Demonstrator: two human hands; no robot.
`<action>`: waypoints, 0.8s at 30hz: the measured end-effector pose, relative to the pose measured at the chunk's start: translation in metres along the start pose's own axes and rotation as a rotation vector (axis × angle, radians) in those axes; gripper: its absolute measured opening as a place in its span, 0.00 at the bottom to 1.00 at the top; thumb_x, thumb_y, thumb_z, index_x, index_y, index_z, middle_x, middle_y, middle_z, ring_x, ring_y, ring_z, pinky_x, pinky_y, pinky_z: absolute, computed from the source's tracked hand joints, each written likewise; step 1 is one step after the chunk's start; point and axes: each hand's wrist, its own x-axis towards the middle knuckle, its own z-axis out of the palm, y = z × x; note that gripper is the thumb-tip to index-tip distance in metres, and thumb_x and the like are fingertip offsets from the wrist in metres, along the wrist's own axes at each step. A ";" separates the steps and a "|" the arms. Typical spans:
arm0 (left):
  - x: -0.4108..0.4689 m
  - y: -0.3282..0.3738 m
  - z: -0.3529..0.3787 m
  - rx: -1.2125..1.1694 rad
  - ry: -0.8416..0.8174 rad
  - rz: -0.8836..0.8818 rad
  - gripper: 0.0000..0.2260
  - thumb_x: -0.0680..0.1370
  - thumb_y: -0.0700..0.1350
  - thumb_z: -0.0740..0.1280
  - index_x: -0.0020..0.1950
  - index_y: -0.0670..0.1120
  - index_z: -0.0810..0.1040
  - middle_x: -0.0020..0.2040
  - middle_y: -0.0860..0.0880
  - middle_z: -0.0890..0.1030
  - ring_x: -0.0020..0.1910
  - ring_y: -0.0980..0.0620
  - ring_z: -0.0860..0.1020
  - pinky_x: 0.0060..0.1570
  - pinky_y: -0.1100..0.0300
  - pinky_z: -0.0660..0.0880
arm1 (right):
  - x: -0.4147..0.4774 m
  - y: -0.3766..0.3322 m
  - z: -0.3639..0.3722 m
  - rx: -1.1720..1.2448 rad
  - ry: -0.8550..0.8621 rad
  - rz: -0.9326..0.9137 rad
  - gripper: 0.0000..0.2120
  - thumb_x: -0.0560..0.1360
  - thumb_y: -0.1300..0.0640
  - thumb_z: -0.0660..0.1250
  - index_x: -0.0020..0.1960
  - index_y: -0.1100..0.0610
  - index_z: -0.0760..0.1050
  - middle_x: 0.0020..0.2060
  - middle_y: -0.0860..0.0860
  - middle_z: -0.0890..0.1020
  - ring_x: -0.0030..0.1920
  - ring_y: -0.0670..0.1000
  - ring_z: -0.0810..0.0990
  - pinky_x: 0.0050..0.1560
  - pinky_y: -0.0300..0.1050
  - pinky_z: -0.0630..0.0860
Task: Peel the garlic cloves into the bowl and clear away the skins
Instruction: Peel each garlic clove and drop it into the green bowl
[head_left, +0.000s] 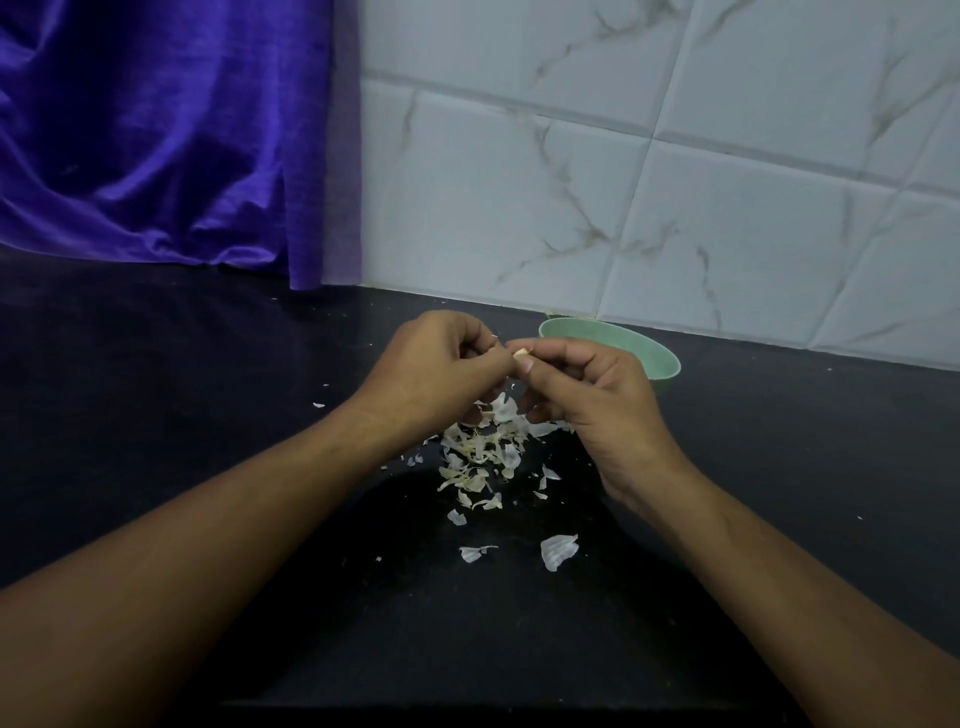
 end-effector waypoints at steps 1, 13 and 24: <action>0.000 0.000 -0.001 0.038 0.001 0.009 0.08 0.78 0.46 0.71 0.41 0.44 0.83 0.35 0.47 0.84 0.35 0.48 0.85 0.40 0.47 0.85 | 0.000 -0.001 0.000 0.030 0.004 0.015 0.08 0.78 0.63 0.72 0.56 0.59 0.86 0.43 0.54 0.86 0.38 0.48 0.80 0.40 0.42 0.80; 0.005 -0.008 -0.010 0.386 0.098 0.042 0.07 0.74 0.49 0.70 0.37 0.50 0.79 0.33 0.54 0.80 0.37 0.54 0.78 0.40 0.56 0.75 | 0.003 -0.009 -0.005 0.206 0.005 0.137 0.08 0.79 0.62 0.70 0.57 0.61 0.83 0.47 0.55 0.86 0.38 0.49 0.80 0.40 0.42 0.81; 0.002 0.000 -0.010 0.165 -0.010 0.184 0.04 0.79 0.45 0.71 0.47 0.52 0.86 0.37 0.54 0.85 0.33 0.60 0.80 0.36 0.61 0.80 | 0.003 -0.009 -0.004 0.176 0.035 0.169 0.07 0.78 0.61 0.71 0.56 0.61 0.82 0.45 0.55 0.86 0.35 0.48 0.81 0.39 0.42 0.81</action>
